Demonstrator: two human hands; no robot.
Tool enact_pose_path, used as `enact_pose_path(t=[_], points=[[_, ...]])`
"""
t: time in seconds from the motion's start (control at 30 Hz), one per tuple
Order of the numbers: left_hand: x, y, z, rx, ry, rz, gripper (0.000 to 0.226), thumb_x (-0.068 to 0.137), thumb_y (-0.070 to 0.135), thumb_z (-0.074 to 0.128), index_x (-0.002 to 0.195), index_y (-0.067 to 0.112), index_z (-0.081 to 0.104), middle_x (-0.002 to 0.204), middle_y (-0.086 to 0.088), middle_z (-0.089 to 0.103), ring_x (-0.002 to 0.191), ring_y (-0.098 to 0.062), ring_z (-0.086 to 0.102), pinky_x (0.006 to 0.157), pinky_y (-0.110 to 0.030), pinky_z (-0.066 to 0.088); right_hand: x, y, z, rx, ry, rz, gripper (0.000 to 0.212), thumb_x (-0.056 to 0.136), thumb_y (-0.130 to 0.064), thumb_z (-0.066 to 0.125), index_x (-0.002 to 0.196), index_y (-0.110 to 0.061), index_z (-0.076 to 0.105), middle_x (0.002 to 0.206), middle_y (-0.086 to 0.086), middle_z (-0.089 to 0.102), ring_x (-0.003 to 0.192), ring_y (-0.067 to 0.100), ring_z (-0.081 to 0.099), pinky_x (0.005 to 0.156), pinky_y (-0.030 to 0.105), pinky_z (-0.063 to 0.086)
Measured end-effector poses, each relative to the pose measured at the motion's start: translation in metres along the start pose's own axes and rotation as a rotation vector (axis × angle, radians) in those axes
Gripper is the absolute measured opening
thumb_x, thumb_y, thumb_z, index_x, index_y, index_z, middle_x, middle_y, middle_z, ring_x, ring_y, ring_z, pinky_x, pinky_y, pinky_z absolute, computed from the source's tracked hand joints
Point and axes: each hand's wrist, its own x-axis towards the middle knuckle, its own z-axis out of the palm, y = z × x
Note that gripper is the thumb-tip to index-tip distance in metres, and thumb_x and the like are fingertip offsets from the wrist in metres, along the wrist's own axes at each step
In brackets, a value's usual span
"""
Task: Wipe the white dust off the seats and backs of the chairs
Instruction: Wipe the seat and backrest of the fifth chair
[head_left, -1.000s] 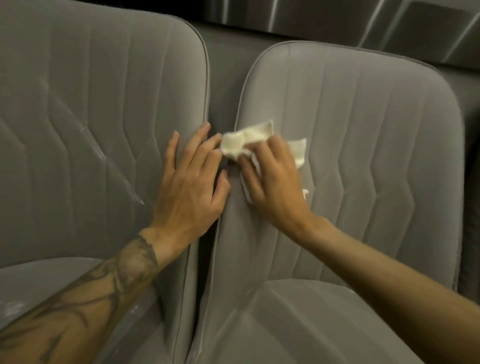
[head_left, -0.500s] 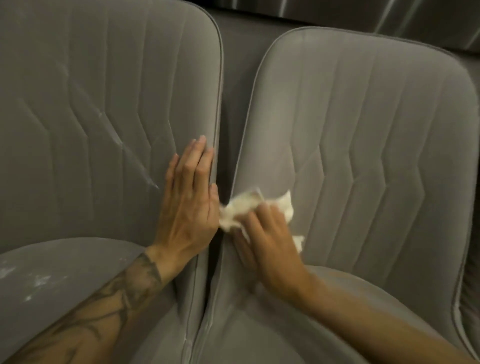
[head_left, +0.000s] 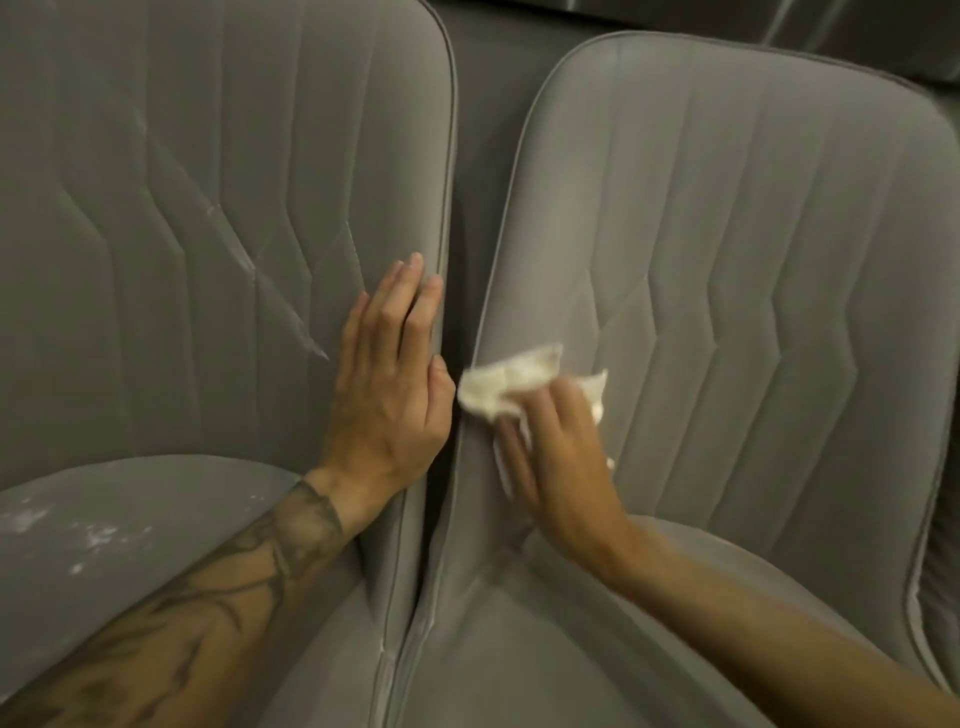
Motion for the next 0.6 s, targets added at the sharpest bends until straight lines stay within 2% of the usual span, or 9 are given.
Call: enact_pose_path(t=[0.1, 0.2, 0.3, 0.4, 0.47, 0.57, 0.6], points=[[0.0, -0.001, -0.001, -0.027, -0.006, -0.005, 0.074, 0.09, 0.011, 0.047, 0.161, 0.008, 0.029, 0.171, -0.008, 0.021, 0.16, -0.023, 0.017, 0.125, -0.057, 0.023, 0.005, 0.009, -0.012, -0.053, -0.076, -0.118, 0.03, 0.105, -0.03, 0.045, 0.108, -0.005, 0.063, 0.101, 0.011, 0.054, 0.088, 0.026, 0.05, 0.076, 0.048, 0.045], [0.001, -0.003, 0.001, -0.037, -0.005, 0.005, 0.075, 0.089, 0.011, 0.049, 0.161, 0.008, 0.029, 0.171, -0.008, 0.022, 0.16, -0.023, 0.017, 0.125, -0.057, 0.023, 0.093, 0.024, -0.028, -0.108, 0.132, -0.084, 0.031, 0.104, -0.024, 0.046, 0.11, 0.0, 0.062, 0.106, 0.02, 0.058, 0.095, 0.035, 0.055, 0.083, 0.05, 0.045], [0.0, -0.003, 0.001, -0.023, 0.007, 0.009, 0.074, 0.089, 0.011, 0.05, 0.16, 0.007, 0.031, 0.17, -0.01, 0.023, 0.159, -0.024, 0.019, 0.125, -0.057, 0.023, 0.169, 0.041, -0.046, -0.151, 0.342, 0.1, 0.031, 0.104, -0.025, 0.045, 0.106, 0.002, 0.059, 0.108, 0.02, 0.058, 0.097, 0.035, 0.055, 0.086, 0.046, 0.043], [0.0, -0.002, 0.0, -0.02, 0.005, 0.008, 0.074, 0.089, 0.011, 0.049, 0.16, 0.006, 0.031, 0.17, -0.01, 0.023, 0.159, -0.024, 0.018, 0.126, -0.056, 0.022, 0.147, 0.037, -0.034, -0.107, 0.379, 0.116, 0.026, 0.104, -0.02, 0.046, 0.105, 0.002, 0.06, 0.105, 0.019, 0.058, 0.096, 0.033, 0.055, 0.086, 0.043, 0.043], [0.0, -0.001, 0.0, -0.031, 0.002, 0.003, 0.073, 0.089, 0.011, 0.049, 0.16, 0.007, 0.031, 0.17, -0.009, 0.022, 0.16, -0.023, 0.017, 0.126, -0.057, 0.021, 0.088, 0.018, -0.017, 0.027, 0.219, 0.032, 0.024, 0.104, -0.019, 0.047, 0.108, 0.0, 0.061, 0.106, 0.016, 0.057, 0.095, 0.03, 0.054, 0.085, 0.045, 0.044], [0.001, -0.001, -0.001, -0.037, -0.001, 0.003, 0.071, 0.092, 0.012, 0.046, 0.161, 0.007, 0.03, 0.17, -0.01, 0.022, 0.16, -0.023, 0.017, 0.126, -0.057, 0.021, -0.018, -0.007, 0.005, 0.069, -0.188, -0.13, 0.024, 0.105, -0.024, 0.046, 0.103, -0.005, 0.061, 0.102, 0.009, 0.052, 0.089, 0.023, 0.046, 0.08, 0.044, 0.041], [0.001, -0.001, -0.001, -0.034, -0.003, 0.002, 0.071, 0.092, 0.012, 0.046, 0.161, 0.007, 0.03, 0.17, -0.01, 0.023, 0.16, -0.023, 0.017, 0.126, -0.057, 0.021, -0.037, -0.005, 0.005, 0.07, -0.277, -0.179, 0.022, 0.105, -0.024, 0.046, 0.1, -0.007, 0.059, 0.1, 0.007, 0.049, 0.086, 0.022, 0.043, 0.078, 0.043, 0.04]])
